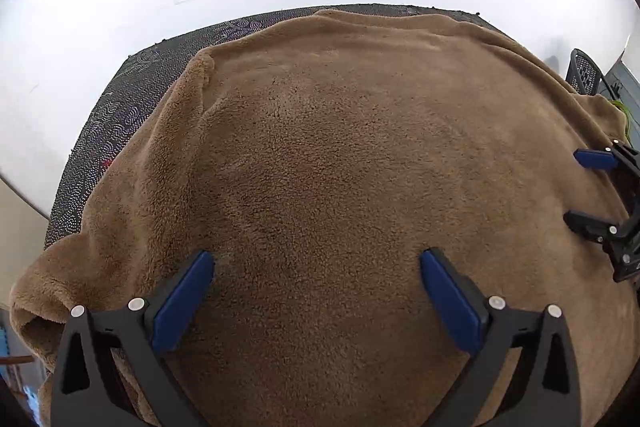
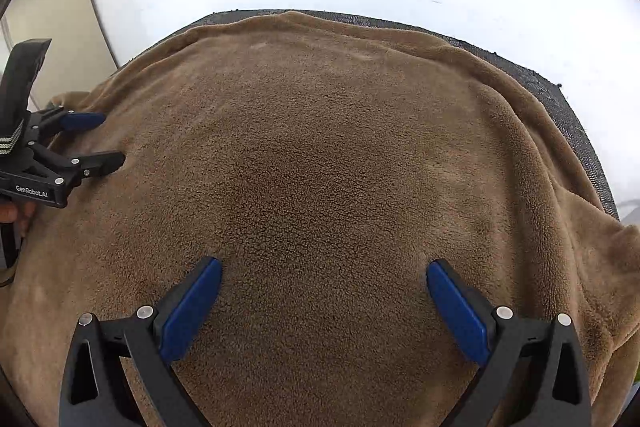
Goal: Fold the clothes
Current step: 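Release the blanket edge with both grippers and spread it over the mat, then grasp a blanket corner with the right gripper and lift it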
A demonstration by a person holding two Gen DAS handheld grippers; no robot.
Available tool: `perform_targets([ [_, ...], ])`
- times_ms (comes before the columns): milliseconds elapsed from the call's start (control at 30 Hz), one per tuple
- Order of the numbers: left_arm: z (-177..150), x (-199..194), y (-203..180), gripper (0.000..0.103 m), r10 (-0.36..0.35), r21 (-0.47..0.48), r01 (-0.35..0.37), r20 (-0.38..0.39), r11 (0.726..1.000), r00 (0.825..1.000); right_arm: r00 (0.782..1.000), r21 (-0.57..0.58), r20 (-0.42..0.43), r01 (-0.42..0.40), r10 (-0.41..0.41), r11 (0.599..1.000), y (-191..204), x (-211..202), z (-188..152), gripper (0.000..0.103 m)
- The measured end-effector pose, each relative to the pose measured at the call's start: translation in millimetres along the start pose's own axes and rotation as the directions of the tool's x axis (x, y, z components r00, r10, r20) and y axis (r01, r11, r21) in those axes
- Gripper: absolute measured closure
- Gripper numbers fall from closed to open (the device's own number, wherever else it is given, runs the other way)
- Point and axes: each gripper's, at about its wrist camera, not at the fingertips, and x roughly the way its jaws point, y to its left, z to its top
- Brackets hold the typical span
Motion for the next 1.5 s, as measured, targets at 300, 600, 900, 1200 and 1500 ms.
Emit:
perform_targets([
  [300,-41,-40,-37,0.000,0.058,0.155,-0.055,-0.014,0.986,0.998,0.996,-0.097,-0.051,-0.082,0.078,0.992,51,-67,-57,0.000],
  [600,-88,-71,-63,0.000,0.053,0.226,-0.057,0.025,0.972,0.998,0.993,-0.124,-0.082,-0.096,0.086,0.988,74,-91,-118,0.000],
  [900,-100,-69,-44,0.000,-0.015,0.082,0.012,0.027,0.997,1.000,0.997,-0.131,-0.030,-0.081,0.078,0.988,82,-95,-123,0.000],
  [1200,-57,-83,-63,0.000,-0.058,0.095,0.062,-0.045,0.994,0.997,0.996,-0.132,-0.032,-0.082,0.079,0.988,83,-98,-122,0.000],
  [1500,30,-65,-161,0.000,-0.164,0.196,0.157,0.020,0.968,0.986,0.996,-0.094,-0.011,-0.094,0.093,0.991,75,-103,-122,0.000],
])
